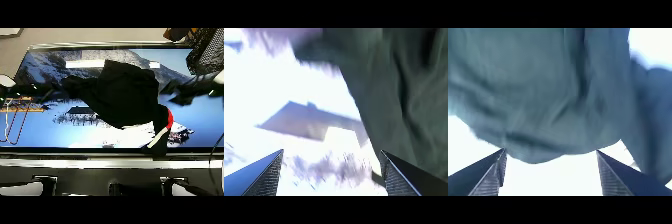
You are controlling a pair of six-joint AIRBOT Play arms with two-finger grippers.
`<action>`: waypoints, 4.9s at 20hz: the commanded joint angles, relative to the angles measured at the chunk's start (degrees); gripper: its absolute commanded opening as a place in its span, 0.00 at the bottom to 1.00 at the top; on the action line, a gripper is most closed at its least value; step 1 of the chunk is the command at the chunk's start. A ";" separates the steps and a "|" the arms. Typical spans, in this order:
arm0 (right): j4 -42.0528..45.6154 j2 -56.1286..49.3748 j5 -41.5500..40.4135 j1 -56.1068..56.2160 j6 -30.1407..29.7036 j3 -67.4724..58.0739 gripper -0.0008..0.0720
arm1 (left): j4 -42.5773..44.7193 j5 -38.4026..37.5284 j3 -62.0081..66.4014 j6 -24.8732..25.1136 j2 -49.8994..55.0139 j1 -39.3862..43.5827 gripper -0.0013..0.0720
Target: Fold the clothes and pants, and hang the long-sleeved shirts on hangers.
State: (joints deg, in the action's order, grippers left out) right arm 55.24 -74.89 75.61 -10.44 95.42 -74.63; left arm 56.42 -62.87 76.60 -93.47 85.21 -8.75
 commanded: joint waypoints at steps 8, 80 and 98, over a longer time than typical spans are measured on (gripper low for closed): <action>-12.57 4.87 -33.83 22.67 12.83 36.06 0.90 | -9.22 7.58 -9.09 4.24 5.11 11.02 0.96; 3.08 12.48 -43.56 23.67 31.63 34.10 0.68 | -13.35 12.31 -9.81 -9.94 4.90 25.46 0.76; 41.79 1.18 -13.51 39.26 7.82 13.94 0.68 | 2.75 4.39 -8.81 -1.88 -2.91 20.74 0.84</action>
State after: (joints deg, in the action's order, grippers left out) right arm 94.98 -68.64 64.36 27.14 103.59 -60.49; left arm 58.50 -58.39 67.72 -95.70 82.43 11.86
